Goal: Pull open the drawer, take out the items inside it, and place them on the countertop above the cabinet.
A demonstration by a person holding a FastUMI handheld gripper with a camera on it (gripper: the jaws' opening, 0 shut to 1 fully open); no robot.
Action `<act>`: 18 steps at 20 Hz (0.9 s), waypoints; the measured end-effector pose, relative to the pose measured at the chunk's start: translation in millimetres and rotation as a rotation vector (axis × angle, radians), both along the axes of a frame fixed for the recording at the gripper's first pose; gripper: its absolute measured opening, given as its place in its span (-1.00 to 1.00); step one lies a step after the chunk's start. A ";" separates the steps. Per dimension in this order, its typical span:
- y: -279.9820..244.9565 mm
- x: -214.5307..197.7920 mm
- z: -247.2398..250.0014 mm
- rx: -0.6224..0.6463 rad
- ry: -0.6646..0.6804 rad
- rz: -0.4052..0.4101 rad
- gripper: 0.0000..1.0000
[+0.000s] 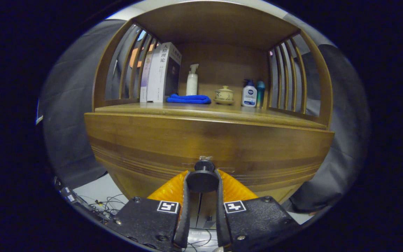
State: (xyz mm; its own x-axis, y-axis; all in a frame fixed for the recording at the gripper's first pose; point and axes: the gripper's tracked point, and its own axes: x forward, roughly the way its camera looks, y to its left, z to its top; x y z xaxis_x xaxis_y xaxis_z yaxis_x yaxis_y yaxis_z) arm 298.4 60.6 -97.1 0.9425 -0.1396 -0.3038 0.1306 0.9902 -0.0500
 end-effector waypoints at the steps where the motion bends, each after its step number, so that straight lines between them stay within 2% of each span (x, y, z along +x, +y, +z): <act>1: 0.5 -0.4 0.9 0.007 -0.001 0.001 -0.32; 18: 3.3 4.9 2.5 0.052 -0.022 0.043 -0.33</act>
State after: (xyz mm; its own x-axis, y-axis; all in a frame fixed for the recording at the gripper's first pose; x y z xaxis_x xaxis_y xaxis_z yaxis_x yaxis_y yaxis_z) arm 303.2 63.9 -94.7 0.9539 -0.0834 -0.2883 0.0885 0.9961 0.0045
